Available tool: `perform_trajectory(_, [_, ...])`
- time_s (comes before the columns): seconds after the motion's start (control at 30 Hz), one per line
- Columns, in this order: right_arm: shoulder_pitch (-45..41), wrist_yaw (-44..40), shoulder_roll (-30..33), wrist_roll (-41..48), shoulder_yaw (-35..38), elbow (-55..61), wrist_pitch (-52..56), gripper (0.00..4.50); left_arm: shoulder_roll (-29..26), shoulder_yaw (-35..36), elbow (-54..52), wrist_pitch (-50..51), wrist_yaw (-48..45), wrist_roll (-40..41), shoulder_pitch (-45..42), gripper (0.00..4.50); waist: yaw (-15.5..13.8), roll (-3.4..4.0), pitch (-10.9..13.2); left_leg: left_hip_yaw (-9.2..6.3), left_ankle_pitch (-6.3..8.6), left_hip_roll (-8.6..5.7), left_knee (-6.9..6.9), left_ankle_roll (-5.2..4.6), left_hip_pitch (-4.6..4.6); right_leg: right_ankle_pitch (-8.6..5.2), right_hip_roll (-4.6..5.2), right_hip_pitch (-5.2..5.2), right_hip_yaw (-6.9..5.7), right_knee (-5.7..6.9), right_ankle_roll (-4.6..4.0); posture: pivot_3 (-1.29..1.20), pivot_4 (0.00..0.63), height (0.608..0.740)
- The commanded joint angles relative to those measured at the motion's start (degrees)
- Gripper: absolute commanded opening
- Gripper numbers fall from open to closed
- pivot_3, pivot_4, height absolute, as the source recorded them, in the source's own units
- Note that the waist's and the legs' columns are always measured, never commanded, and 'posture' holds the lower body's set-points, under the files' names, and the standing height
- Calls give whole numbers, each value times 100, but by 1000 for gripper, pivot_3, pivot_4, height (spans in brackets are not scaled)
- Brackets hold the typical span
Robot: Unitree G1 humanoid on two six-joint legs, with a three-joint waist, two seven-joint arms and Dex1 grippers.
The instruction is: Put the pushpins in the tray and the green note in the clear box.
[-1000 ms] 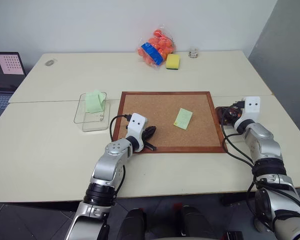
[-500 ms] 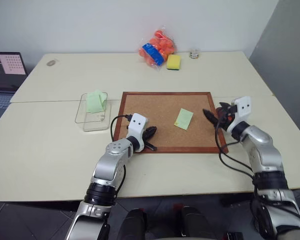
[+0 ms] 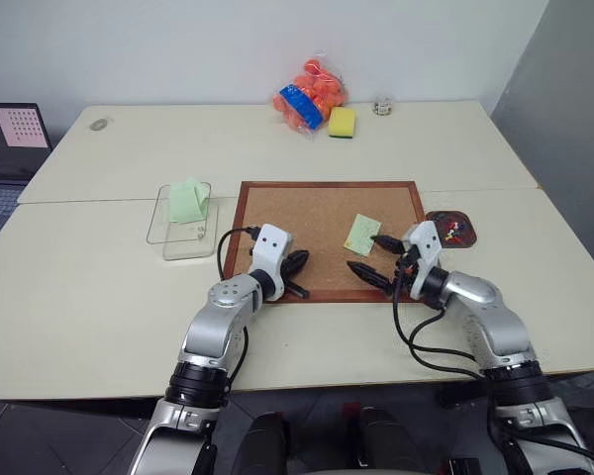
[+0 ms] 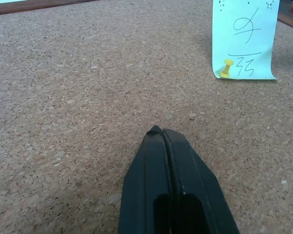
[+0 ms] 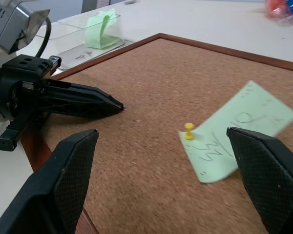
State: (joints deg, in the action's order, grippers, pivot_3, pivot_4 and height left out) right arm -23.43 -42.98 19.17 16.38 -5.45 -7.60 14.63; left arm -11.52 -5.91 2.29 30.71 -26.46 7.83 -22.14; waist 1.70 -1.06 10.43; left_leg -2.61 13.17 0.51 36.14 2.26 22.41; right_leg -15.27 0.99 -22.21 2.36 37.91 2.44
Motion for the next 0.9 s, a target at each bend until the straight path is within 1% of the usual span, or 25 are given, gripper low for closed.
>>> perform_trajectory(0.03, [-467, 75, -250, -209, -54, -600, -422, 4477, -21, -128, 173, 224, -44, -8, 147, 0, 2, 0, 0, -2, 0, 2, 0, 0, 0, 0, 1, 0, -1, 1, 0, 0, 150, 740])
perform_trajectory(0.3, [-988, 162, -483, -563, -65, -1672, -894, 4477, -87, -52, 30, 286, -4, -4, 259, 0, 7, 0, 0, -2, 0, 3, -2, 0, 3, 12, -1, -3, -1, 0, -22, 0, 150, 740])
perform_trajectory(0.9, [-1257, 3, -753, -773, -127, -2260, -1124, 4477, -105, -26, -33, 359, 47, 26, 264, 0, 25, 1, 0, -2, 0, 6, -4, 0, -1, 12, -8, -5, -1, 6, -24, 0, 150, 740])
